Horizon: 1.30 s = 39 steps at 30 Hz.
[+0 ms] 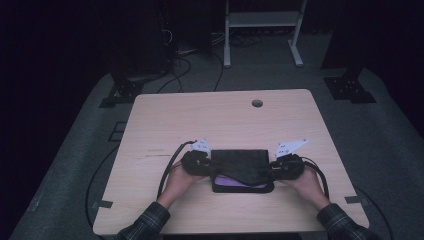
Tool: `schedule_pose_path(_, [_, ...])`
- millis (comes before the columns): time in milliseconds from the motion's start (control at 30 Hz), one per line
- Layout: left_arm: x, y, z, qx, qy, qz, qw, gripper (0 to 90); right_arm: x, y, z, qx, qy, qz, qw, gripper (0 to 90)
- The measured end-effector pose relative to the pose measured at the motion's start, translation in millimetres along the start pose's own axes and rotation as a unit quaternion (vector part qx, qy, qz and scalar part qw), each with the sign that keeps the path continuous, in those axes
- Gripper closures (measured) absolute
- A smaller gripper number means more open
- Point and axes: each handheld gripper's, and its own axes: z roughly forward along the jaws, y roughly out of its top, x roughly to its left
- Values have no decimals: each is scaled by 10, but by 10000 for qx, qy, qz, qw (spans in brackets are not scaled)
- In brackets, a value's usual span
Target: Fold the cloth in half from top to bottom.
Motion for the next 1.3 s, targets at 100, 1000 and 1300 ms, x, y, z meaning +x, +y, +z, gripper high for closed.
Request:
schedule_pose_path(100, [-88,-98,-13,144,-18,13,9999,706,76,-54,29,146,36,-108,9998,760])
schedule_pose_path(1000, [-73,-383,-501,-162,1249,-179,9919,86,-55,-312,-369,-229,-1255,736,9891,176])
schedule_pose_path(1300, [-3,-672,-732,-116,1628,-305,9861,0,-149,-534,-607,-415,-1919,1217,9730,114])
